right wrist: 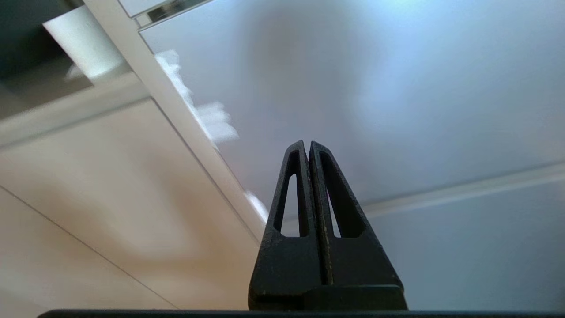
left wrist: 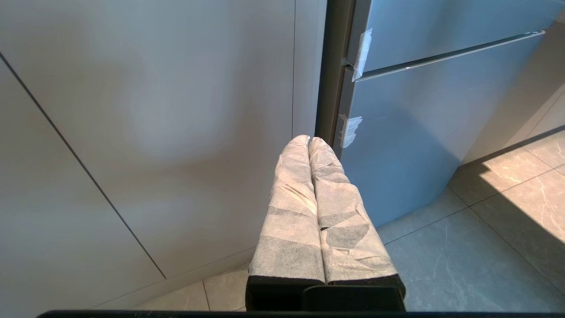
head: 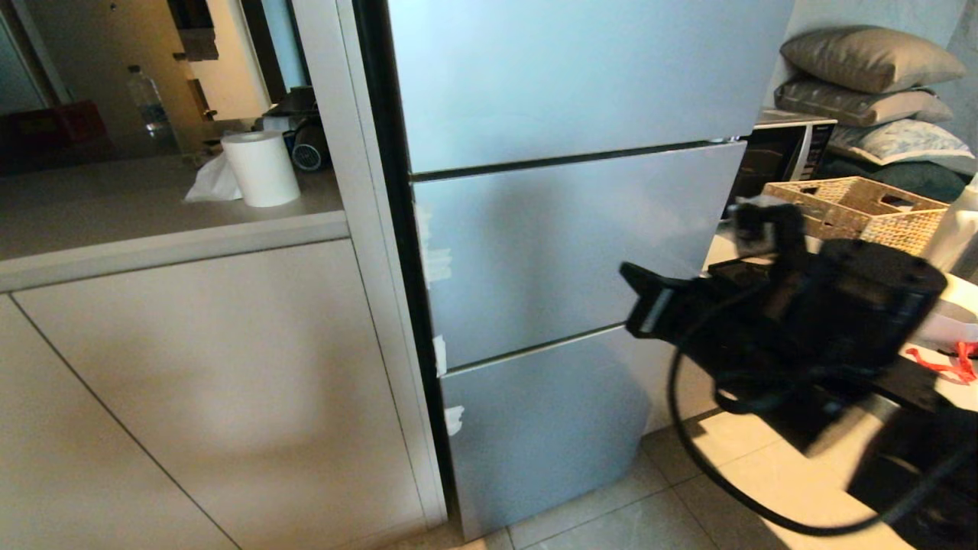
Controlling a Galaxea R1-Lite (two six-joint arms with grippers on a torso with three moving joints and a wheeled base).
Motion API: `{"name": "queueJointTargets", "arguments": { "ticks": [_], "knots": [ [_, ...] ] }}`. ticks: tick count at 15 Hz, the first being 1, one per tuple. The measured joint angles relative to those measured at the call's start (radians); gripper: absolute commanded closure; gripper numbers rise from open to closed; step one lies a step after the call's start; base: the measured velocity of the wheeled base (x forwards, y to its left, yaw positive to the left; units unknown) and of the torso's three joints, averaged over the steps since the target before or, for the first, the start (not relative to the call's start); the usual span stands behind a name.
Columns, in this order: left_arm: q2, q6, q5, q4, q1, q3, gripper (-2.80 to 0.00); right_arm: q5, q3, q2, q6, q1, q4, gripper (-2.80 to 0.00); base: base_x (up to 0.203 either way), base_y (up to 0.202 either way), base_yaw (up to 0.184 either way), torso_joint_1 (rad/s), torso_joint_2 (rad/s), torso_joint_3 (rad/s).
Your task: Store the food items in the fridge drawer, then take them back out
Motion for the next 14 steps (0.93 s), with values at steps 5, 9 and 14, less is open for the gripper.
{"name": "queueJointTargets", "arguments": {
  "ticks": [5,9,14],
  "knots": [
    [0.0,0.0,0.0,0.0,0.0,0.0,0.0,0.025,0.392,-0.559,-0.078,-0.235,0.215,0.0,0.0,0.0,0.0,0.0,0.0,0.0],
    [0.0,0.0,0.0,0.0,0.0,0.0,0.0,0.181,0.507,-1.058,-0.173,-0.517,0.671,0.0,0.0,0.0,0.0,0.0,0.0,0.0],
    [0.0,0.0,0.0,0.0,0.0,0.0,0.0,0.268,0.65,-1.507,-0.319,-0.651,1.036,0.0,0.0,0.0,0.0,0.0,0.0,0.0]
  ]
}}
